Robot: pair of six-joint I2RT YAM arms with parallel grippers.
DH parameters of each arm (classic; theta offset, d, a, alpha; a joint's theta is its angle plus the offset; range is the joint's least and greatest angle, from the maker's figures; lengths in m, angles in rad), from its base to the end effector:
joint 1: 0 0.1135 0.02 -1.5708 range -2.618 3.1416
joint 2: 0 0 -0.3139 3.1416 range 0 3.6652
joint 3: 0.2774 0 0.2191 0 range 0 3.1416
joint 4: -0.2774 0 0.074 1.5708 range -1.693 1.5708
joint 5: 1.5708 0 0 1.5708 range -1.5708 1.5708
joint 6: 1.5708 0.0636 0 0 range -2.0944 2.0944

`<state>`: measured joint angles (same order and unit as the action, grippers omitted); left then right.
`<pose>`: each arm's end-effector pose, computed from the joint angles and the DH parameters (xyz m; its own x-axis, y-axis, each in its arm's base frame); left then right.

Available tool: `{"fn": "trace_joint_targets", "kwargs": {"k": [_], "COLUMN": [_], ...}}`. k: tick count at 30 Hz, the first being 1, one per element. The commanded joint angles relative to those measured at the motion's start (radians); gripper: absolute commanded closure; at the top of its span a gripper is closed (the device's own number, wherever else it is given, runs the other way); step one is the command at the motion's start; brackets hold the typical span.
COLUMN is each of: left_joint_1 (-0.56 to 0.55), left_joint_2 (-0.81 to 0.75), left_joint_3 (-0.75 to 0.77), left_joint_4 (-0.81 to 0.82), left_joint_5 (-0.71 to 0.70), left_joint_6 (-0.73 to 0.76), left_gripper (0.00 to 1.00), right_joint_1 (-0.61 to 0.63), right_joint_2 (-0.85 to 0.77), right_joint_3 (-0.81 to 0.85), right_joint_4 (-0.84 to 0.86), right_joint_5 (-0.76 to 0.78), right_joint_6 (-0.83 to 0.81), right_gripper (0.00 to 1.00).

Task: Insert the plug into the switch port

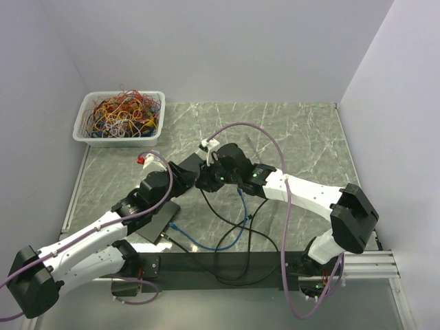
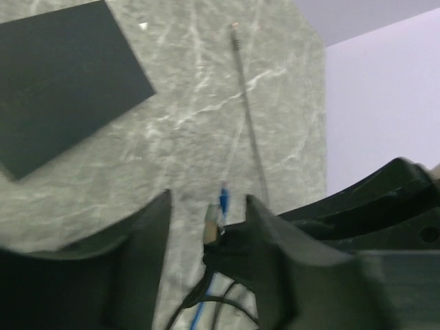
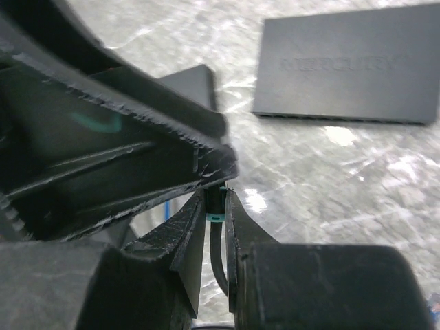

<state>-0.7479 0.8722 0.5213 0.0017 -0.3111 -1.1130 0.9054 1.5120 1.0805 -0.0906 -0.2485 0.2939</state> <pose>0.1328 -0.0966 0.2917 -0.5025 -0.6987 -0.5093 -0.0320 0.6037 -0.7966 0.1949 0.2737 0.3256 -0.5537 -0.2507 -0.7941 -0.7666 0.5259 0.3685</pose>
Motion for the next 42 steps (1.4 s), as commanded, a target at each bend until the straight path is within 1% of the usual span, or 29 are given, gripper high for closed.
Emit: {"fn": "trace_joint_targets", "kwargs": {"k": [1, 2, 3, 5, 6, 8, 9, 13, 15, 18, 21, 23, 27, 32, 37, 42], "left_joint_1": [0.008, 0.016, 0.028, 0.087, 0.135, 0.194, 0.249, 0.352, 0.399, 0.444, 0.511, 0.533, 0.567, 0.57, 0.57, 0.564], "left_joint_2": [0.024, 0.036, 0.042, 0.063, 0.071, 0.092, 0.102, 0.163, 0.229, 0.333, 0.436, 0.497, 0.589, 0.705, 0.729, 0.692], "left_joint_3": [0.04, 0.039, 0.036, 0.025, 0.02, -0.003, -0.01, -0.009, 0.002, 0.035, 0.066, 0.085, 0.124, 0.18, 0.131, 0.057], "left_joint_4": [-0.042, -0.045, -0.043, -0.031, -0.023, -0.008, 0.042, 0.102, 0.127, 0.178, 0.222, 0.262, 0.291, 0.3, 0.363, 0.405], "left_joint_5": [-0.036, -0.026, -0.016, 0.012, 0.047, 0.092, 0.133, 0.165, 0.176, 0.225, 0.285, 0.319, 0.342, 0.395, 0.463, 0.492], "left_joint_6": [0.024, 0.031, 0.053, 0.068, 0.082, 0.097, 0.111, 0.171, 0.208, 0.246, 0.263, 0.269, 0.291, 0.3, 0.266, 0.225], "left_gripper": [0.45, 0.38, 0.36, 0.34, 0.34, 0.34, 0.34, 0.35, 0.35, 0.36, 0.37, 0.38, 0.38, 0.43, 0.47, 0.48], "right_joint_1": [0.003, 0.001, 0.003, 0.0, 0.001, 0.001, 0.001, 0.003, 0.003, 0.003, 0.004, 0.004, 0.004, 0.004, 0.004, 0.003], "right_joint_2": [0.022, 0.03, 0.034, 0.056, 0.066, 0.102, 0.114, 0.189, 0.234, 0.293, 0.346, 0.376, 0.422, 0.481, 0.516, 0.536], "right_joint_3": [-0.013, -0.019, -0.027, -0.048, -0.054, -0.054, -0.048, 0.007, 0.048, 0.111, 0.171, 0.196, 0.263, 0.328, 0.38, 0.401], "right_joint_4": [-0.015, -0.027, -0.031, -0.043, -0.047, -0.063, -0.07, -0.115, -0.136, -0.17, -0.198, -0.215, -0.238, -0.27, -0.294, -0.296], "right_joint_5": [0.077, 0.086, 0.107, 0.127, 0.138, 0.158, 0.164, 0.196, 0.207, 0.226, 0.233, 0.23, 0.238, 0.236, 0.238, 0.235], "right_joint_6": [-0.01, -0.012, -0.013, -0.012, -0.013, -0.015, -0.015, -0.024, -0.027, -0.032, -0.036, -0.041, -0.048, -0.055, -0.053, -0.048], "right_gripper": [1.0, 1.0, 1.0, 1.0, 1.0, 1.0, 1.0, 1.0, 1.0, 1.0, 1.0, 1.0, 1.0, 1.0, 1.0, 1.0]}}
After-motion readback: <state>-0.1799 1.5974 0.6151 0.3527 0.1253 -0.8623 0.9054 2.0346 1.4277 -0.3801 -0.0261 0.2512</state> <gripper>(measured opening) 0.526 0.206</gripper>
